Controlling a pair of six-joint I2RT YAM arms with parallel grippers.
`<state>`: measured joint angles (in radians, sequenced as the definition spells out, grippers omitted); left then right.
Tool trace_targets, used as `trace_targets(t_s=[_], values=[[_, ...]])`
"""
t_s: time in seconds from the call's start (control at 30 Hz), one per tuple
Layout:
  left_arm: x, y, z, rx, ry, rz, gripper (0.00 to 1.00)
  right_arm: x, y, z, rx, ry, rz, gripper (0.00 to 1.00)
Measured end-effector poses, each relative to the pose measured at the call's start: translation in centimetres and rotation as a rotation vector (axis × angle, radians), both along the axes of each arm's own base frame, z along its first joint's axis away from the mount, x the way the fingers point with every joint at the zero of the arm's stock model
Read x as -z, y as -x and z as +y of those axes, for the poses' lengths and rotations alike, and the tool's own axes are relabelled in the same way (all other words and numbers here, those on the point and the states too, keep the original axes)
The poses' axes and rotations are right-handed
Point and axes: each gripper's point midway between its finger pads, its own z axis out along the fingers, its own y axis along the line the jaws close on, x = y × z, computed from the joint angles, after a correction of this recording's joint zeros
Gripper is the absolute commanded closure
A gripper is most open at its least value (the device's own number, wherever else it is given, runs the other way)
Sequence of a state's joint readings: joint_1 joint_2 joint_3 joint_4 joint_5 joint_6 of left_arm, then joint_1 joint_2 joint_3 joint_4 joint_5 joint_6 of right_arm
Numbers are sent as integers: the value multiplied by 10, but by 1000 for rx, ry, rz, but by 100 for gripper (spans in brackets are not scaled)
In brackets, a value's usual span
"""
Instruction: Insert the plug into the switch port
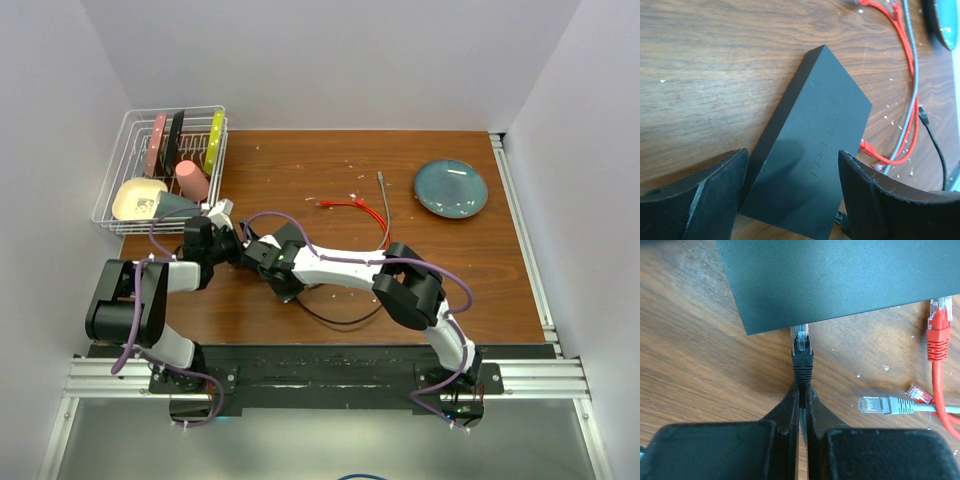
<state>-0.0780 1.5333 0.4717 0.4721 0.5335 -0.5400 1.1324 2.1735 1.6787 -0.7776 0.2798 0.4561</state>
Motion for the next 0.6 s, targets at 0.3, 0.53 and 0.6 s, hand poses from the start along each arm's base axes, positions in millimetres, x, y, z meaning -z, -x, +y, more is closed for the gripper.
trace_targets(t_s=[0.3,0.53,0.6], values=[[1,1,-1,20,55,-13,26,0,-1,0,-8,18,6,100],[1,1,-1,19,55,-13,26,0,-2,0,-4,19,7,100],[2,1,-1,19,55,-12,26,0,-2,0,-4,19,7,100]])
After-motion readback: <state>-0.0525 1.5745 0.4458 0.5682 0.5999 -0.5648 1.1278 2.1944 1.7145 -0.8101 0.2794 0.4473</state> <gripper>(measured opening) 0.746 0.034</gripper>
